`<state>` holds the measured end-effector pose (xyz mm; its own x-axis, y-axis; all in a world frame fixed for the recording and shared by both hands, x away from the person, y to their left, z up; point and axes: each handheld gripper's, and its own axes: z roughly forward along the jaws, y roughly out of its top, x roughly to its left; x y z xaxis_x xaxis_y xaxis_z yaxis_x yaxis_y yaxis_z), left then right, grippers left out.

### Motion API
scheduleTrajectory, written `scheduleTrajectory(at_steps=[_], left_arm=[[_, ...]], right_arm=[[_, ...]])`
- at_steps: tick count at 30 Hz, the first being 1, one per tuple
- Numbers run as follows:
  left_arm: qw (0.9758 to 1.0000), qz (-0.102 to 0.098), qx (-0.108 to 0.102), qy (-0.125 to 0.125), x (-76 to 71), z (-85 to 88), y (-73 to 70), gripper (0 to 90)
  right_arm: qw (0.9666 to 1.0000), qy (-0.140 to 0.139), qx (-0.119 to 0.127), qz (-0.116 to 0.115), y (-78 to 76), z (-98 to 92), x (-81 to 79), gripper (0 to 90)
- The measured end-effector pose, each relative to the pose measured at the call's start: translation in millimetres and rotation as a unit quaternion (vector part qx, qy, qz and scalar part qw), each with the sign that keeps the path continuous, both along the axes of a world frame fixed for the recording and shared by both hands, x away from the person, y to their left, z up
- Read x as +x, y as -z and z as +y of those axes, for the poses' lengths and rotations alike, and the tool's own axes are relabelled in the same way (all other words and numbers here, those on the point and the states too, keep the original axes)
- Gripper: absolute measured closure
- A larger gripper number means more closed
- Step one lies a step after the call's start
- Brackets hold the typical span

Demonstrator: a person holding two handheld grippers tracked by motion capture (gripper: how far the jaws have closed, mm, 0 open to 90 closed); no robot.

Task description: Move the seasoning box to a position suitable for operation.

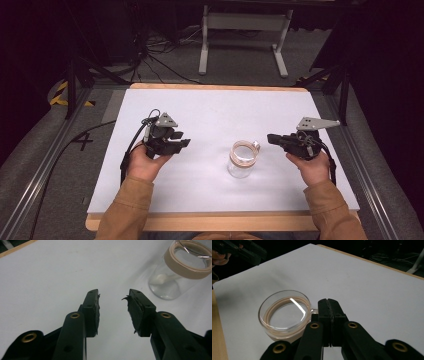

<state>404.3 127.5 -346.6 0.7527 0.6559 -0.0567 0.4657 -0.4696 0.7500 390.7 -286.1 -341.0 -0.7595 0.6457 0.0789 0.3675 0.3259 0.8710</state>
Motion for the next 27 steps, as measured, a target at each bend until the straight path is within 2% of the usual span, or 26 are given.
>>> scheduleTrajectory(at_steps=[5,9,14,18,22,27], left_arm=[[0.9999,0.011,0.004,0.004,0.8,-3.8,0.3,59.2],[0.9999,0.009,0.008,0.008,1.1,-4.8,0.6,57.6],[0.9999,0.008,0.009,0.01,0.2,-6.2,0.3,57.8],[0.9998,0.008,0.008,0.016,-0.2,-8.1,0.7,57.9],[0.9998,0.01,0.008,0.017,-0.9,-9.6,0.9,57.8],[0.9998,0.009,0.009,0.017,-0.9,-9.6,0.7,57.6]], right_arm=[[1.0,-0.004,-0.003,0.001,-0.6,8.8,0.8,89.4],[1.0,-0.005,-0.004,0.003,-0.6,13.4,1.7,89.4],[0.9997,-0.023,0.008,0.006,-2.5,21.4,2.2,89.4],[0.9997,-0.024,-0.01,-0.002,-2.8,29.7,3.2,89.4],[0.9994,-0.022,-0.027,0.0,1.0,35.0,4.0,89.3],[0.9996,-0.008,-0.025,0.004,2.8,31.2,6.0,89.3]])
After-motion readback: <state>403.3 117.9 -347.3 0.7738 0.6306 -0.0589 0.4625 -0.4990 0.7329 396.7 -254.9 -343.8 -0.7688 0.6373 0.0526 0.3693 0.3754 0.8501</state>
